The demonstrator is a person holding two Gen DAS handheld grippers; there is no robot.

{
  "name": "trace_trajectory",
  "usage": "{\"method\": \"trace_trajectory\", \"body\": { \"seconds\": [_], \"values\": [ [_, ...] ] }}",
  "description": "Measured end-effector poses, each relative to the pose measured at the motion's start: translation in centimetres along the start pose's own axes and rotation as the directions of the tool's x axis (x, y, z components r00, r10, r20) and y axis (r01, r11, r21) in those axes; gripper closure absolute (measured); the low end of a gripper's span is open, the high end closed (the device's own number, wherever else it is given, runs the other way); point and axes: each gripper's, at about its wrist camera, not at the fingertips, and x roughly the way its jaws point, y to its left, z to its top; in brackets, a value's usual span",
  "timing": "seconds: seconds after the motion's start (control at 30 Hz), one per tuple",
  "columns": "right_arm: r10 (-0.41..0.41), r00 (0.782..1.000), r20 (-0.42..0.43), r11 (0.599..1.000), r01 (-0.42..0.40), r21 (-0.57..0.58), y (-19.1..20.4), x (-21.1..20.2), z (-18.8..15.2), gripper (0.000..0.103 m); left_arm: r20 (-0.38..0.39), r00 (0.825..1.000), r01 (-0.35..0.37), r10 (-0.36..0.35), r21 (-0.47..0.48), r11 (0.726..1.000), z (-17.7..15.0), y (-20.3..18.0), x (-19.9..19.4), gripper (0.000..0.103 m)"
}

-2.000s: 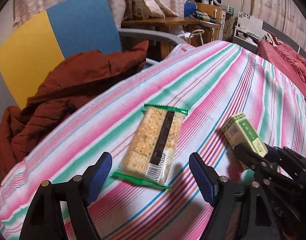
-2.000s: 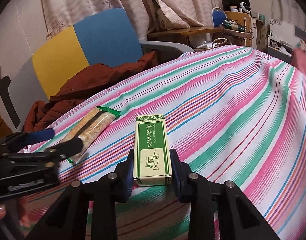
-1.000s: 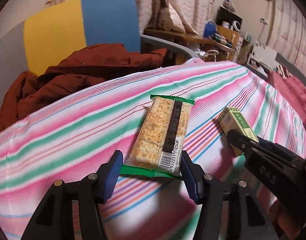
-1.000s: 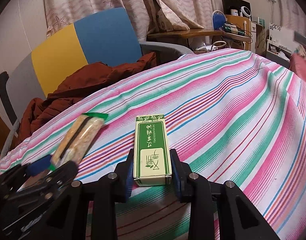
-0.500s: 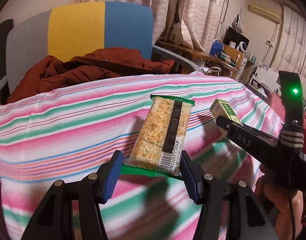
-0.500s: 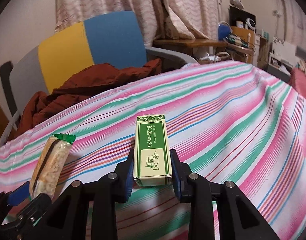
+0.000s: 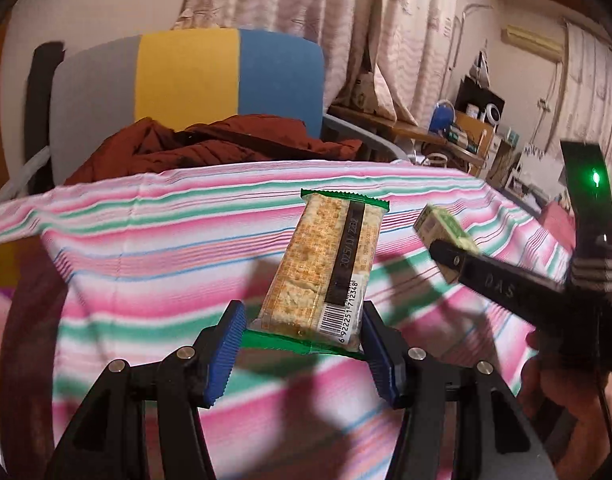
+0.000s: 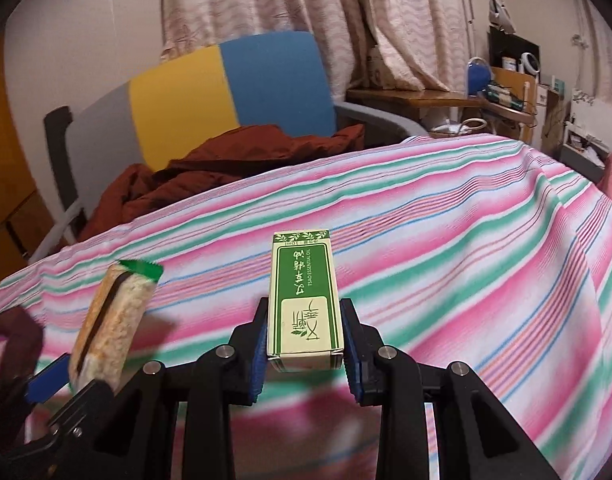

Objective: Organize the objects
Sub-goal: 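Carry the green box and cracker packet in both tools over the gold tray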

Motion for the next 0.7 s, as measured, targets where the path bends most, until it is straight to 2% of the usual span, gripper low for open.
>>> {"method": "trace_trajectory", "body": {
  "seconds": [0.13,0.37,0.53,0.7],
  "values": [
    [0.069,0.997,-0.023,0.998,-0.069,0.015,1.2,-1.9,-1.6,0.071,0.012,0.999,0.038,-0.037,-0.060,0.997,-1.2,0.8,-2.7,0.045],
    [0.162,0.985,-0.059,0.987,-0.161,0.022,4.4,-4.9,-4.6,0.071,0.073,0.994,0.085,-0.078,-0.085,0.993,-2.4,2.4,-9.1,0.045],
    [0.254,0.965,-0.064,0.967,-0.254,0.007,7.7,-7.1,-5.5,0.071,0.106,0.993,0.072,-0.055,-0.163,0.984,-2.6,5.3,-12.9,0.045],
    [0.355,0.931,-0.084,0.931,-0.360,-0.053,12.5,-9.2,-6.3,0.071,0.122,0.992,0.010,0.022,-0.252,0.968,-2.6,9.2,-16.2,0.045]
  ]
}}
